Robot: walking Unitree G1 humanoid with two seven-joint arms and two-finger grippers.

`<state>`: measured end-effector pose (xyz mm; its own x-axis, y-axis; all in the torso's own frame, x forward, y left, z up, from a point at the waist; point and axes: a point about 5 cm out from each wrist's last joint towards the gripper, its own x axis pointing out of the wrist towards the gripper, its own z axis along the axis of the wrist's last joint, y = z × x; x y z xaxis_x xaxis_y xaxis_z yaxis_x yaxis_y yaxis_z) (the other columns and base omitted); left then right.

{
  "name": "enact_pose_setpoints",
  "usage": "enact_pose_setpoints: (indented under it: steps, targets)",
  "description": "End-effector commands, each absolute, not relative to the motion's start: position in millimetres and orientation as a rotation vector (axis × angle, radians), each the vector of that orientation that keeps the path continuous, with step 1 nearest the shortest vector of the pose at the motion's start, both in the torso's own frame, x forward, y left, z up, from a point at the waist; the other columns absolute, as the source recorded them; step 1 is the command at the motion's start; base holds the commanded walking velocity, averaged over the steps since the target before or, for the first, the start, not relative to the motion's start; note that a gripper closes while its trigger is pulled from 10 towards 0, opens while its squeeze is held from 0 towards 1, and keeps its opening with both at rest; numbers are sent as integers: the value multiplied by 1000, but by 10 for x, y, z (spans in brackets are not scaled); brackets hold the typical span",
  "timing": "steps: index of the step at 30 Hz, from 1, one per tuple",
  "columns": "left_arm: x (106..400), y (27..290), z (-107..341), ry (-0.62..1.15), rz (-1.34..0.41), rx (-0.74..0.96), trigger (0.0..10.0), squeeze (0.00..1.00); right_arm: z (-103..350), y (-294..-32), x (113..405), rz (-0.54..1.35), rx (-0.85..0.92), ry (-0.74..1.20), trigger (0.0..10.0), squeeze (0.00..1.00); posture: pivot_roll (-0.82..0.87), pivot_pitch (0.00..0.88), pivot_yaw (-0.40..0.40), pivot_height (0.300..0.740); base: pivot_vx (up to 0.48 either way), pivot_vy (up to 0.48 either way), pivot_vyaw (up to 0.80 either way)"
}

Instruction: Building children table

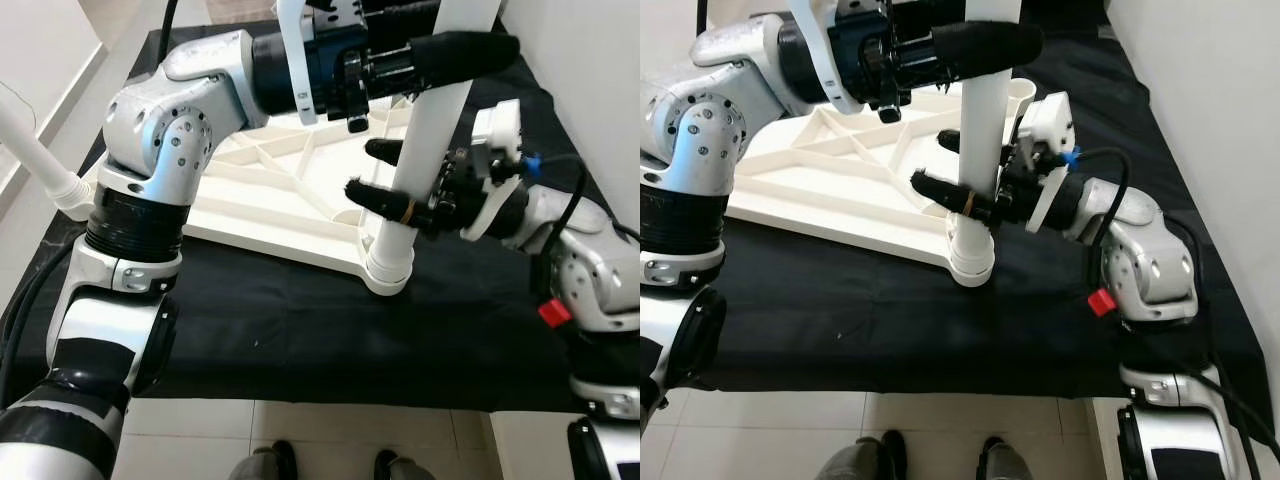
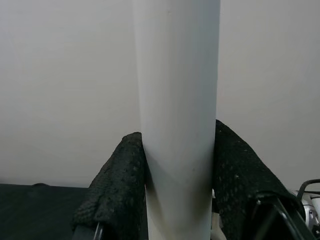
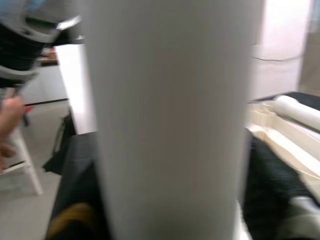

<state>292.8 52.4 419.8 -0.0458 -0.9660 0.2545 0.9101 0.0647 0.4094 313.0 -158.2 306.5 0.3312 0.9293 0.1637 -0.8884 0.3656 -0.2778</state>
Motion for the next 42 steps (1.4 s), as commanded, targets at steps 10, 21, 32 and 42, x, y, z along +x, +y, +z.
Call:
enact_pose_setpoints:
  steps: [10,21,32,42]
  targets:
    - [2943,488,4177,-508,-1533,159,0,0,3057,-1592,3138,1313,-181,-317,0,0,40,253,85,740,0,0,0]
    - [2999,523,4168,-513,-1451,151,10000,1000,2913,-1595,3165,1134,-235,-289,0,0,27,260,69,740,0,0,0]
    - [3016,541,4195,-529,-1412,132,10000,0,2067,-1446,2921,292,-154,60,0,0,14,270,54,740,0,0,0]
    - [2989,577,4150,-538,-1405,128,10000,0,2131,-1335,2900,245,-200,29,0,0,12,268,42,740,0,0,0]
